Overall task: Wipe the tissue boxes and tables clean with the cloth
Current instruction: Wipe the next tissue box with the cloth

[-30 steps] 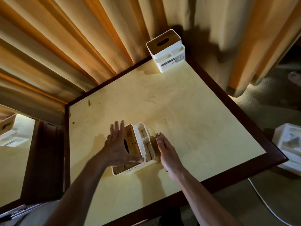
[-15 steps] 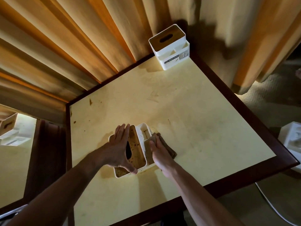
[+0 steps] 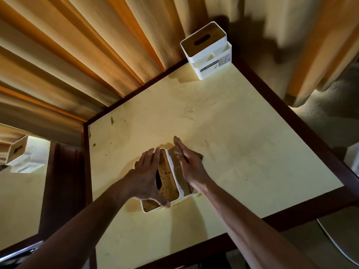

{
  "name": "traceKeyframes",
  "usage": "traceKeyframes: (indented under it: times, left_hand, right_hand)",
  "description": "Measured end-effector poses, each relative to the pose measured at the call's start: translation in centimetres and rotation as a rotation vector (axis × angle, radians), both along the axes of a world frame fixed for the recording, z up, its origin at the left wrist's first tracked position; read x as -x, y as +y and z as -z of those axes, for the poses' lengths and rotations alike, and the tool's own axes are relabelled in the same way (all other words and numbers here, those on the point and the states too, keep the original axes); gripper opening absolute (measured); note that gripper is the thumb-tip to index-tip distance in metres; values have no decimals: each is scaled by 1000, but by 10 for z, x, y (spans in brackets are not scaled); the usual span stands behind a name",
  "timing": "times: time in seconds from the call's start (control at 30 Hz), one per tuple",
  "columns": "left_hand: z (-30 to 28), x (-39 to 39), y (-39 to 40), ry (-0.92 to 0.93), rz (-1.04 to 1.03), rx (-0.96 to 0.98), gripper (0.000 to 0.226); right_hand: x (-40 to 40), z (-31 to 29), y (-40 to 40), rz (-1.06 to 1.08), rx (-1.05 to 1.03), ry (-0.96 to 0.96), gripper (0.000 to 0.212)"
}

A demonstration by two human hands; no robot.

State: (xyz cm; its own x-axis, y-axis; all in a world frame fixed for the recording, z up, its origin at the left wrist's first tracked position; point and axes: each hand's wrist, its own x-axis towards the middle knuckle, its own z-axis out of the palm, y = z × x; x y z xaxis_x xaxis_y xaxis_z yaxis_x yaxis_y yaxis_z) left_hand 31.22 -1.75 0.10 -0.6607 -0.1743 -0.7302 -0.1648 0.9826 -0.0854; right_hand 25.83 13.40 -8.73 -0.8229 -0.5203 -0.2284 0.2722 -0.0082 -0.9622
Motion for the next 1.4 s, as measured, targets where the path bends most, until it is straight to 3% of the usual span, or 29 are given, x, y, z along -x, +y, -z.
traceKeyframes:
  times: [0.27,0.47,0.63,0.77,0.87,1.0,1.23,1.3,1.4]
  left_hand:
    - [-1,1,4,-1,35,23,169]
    - [-2,2,6,-1,30,25,170]
    - [-3,2,7,7,27,25,170]
    - [-3,1,8,22,26,7,169]
    - [-2,1,7,28,20,14,169]
    - [-2,0,7,29,19,11,170]
    - [-6,2,9,23,30,6,168]
    - [-6,2,10,26,31,9,167]
    - [-5,1,9,25,26,11,168]
  right_hand:
    - [-38,-13,33,-81,-32,1,53]
    - [-63,-20,38,17,-40,-61,30]
    - [-68,-8,33,24,-96,-230,54]
    - [-52,4,24,-3,-127,-348,53]
    - [-38,13,18,-80,-104,-405,73]
    - [-15,12,13,-120,-70,-448,61]
    - [22,4,-5,-181,-59,-271,53]
    - [23,4,-7,-132,-17,-215,38]
    - [14,5,-1,-43,121,-233,43]
